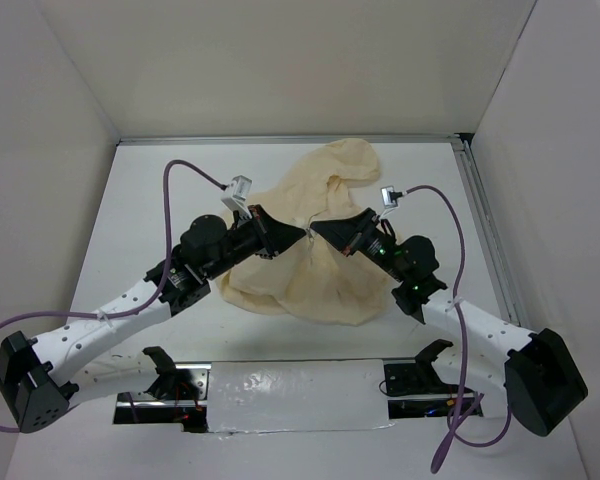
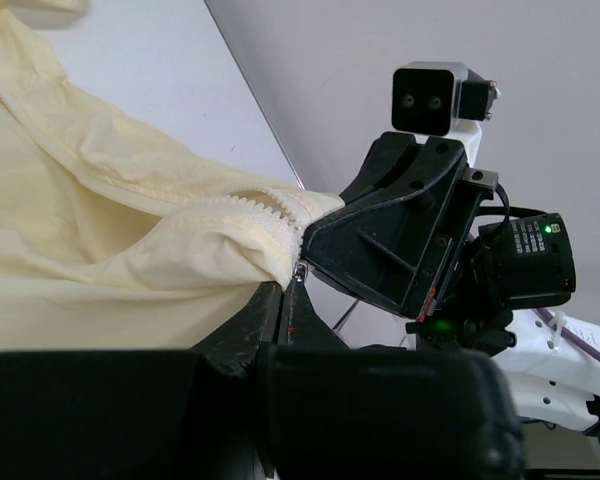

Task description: Zip up the jacket

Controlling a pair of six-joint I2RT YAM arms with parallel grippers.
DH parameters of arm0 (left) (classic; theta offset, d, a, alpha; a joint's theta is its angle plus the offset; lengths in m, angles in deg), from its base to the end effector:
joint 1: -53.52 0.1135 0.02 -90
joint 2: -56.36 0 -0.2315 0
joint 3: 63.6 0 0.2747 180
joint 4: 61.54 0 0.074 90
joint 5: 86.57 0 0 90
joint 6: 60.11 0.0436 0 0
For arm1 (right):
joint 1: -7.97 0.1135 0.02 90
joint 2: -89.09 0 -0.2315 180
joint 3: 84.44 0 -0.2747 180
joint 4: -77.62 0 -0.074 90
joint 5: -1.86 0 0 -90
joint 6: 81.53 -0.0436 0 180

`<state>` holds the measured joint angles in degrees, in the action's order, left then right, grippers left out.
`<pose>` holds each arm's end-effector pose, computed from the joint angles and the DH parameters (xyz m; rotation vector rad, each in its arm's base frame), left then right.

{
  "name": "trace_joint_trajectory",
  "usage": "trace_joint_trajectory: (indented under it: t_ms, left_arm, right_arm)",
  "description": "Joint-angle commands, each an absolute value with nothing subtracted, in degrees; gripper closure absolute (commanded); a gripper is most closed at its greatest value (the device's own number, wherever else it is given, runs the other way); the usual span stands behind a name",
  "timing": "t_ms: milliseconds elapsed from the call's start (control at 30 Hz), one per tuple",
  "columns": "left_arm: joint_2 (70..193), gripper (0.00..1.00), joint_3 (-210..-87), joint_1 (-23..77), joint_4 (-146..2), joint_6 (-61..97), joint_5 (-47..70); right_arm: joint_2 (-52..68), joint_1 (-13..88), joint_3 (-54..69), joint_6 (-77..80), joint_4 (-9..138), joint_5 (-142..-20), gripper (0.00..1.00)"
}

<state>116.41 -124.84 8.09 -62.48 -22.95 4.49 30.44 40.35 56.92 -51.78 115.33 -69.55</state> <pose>0.2076 -0.2119 0.3203 -0.0962 1.7351 -1.3304 0.2185 0.1550 0.2523 0.0332 1.4542 1.5654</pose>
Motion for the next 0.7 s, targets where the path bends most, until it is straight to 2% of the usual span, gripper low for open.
trace_joint_trajectory:
  t_ms: [0,500,600,667]
  left_arm:
    - [116.6,1.0,-125.2,8.3,-58.6,-19.9,7.0]
    - [117.4,1.0,-120.3,8.3,-64.5,-14.5,17.0]
    - [117.0,1.0,-120.2,8.2,-65.5,-14.9,16.4]
    - [116.8,1.0,-120.5,8.2,-65.3,-14.5,15.3]
  right_arm:
    - [29.7,41.0,53.7,-53.1,119.9,-70.0,1.0]
    - [28.8,36.7,45.9,-55.3,115.4,-67.8,1.0]
    - [28.1,35.7,45.4,-55.2,114.5,-66.4,1.0]
    - [28.0,35.8,44.0,-52.7,108.9,-65.7,1.0]
